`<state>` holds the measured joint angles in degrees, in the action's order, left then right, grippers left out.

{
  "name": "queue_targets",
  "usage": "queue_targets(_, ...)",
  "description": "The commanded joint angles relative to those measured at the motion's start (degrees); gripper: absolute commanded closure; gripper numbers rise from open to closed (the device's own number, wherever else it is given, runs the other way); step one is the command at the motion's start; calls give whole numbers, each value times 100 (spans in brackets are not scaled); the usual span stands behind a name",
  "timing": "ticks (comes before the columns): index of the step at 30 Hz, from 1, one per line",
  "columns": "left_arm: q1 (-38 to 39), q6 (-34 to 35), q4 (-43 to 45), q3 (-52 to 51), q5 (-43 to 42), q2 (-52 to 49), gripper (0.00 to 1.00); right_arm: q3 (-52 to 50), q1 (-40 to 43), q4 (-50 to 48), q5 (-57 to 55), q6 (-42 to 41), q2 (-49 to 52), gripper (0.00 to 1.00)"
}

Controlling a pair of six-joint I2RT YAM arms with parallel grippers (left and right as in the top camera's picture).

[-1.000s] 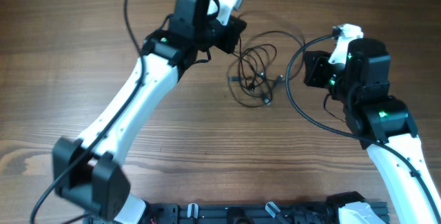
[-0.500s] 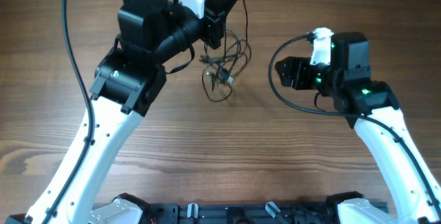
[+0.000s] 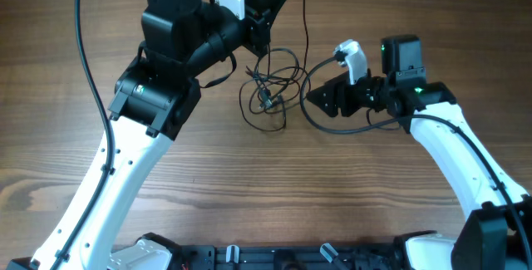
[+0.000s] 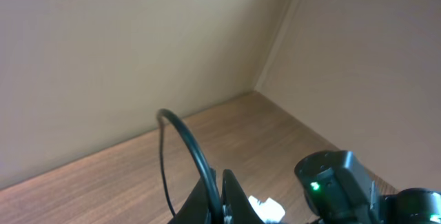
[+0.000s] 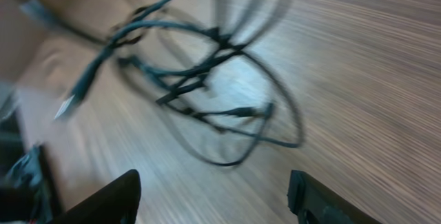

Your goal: Untangle cables

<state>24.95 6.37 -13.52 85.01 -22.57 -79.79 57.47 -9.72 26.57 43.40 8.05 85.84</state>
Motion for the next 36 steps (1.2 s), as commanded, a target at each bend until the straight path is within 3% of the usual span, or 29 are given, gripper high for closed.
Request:
queue_targets(1,-33,57,153,17,-96,94,95,-48,-94,-11,1093,848,131,28)
queue_targets(10,-33,184,177,17,-101,94,95,-98,-310,-514,654,802,389,30)
queue_targets(22,-33,205,205,17,-98,94,95,-98,-697,-1602,225,70,1145,31)
queue_targets(25,-33,205,205,17,-98,94,95,-98,-776,-1788,87,-76,1248,44)
queue_targets(26,-33,203,205,17,-98,94,95,-98,-780,-1803,90,-74,1266,62)
queue_targets(27,-33,203,205,17,-96,94,96,-98,-780,-1790,11,-94,1266,89)
queue_targets(28,-33,203,205,17,-96,94,96,-98,-780,-1770,-105,-195,1266,95)
queue_targets(31,-33,190,195,17,-90,94,96,-98,-772,-1764,-872,-879,1250,95)
queue_targets(36,-55,-79,-247,17,734,-68,96,-92,-673,-1429,-822,-1123,525,95)
